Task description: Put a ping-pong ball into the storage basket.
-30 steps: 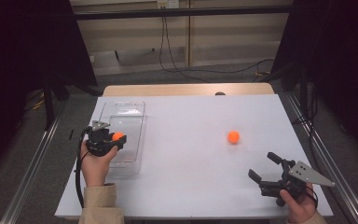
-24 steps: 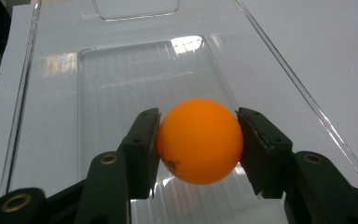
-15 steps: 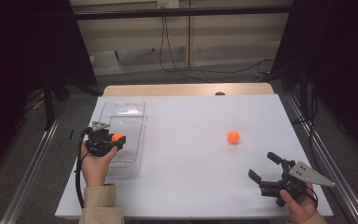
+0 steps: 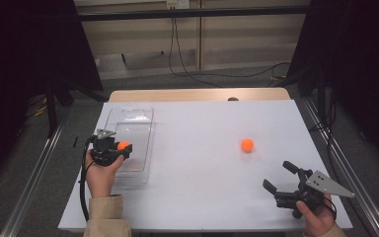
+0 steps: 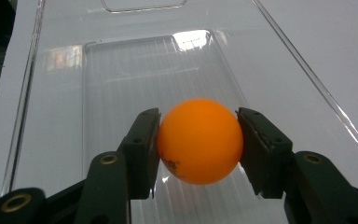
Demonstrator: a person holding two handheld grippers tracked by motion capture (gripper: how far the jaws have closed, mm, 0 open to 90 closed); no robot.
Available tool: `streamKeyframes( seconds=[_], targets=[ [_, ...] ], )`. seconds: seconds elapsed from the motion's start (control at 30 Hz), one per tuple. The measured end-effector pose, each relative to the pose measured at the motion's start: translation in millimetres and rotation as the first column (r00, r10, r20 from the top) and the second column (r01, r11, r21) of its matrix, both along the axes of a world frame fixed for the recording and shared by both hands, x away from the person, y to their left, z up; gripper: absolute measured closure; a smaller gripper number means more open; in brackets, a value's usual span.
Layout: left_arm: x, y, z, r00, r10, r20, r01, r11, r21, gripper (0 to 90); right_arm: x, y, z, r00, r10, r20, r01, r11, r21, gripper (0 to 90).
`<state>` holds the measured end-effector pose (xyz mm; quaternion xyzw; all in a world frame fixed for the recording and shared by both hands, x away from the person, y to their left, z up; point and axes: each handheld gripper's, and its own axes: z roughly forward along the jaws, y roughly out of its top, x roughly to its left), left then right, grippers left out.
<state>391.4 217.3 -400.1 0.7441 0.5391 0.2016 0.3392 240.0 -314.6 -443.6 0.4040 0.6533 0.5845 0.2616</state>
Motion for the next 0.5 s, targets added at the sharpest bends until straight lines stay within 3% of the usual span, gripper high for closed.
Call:
streamKeyframes(
  seconds=[0.5],
  targets=[
    [1.2,-0.9,-2.5,1.0000,0.006,-0.005,-0.006,1.0000,0.000,50.7,-0.1,-0.3,0.1,1.0000,0.001,0.002,-0.001,1.0000,-0.002,1.9]
  ],
)
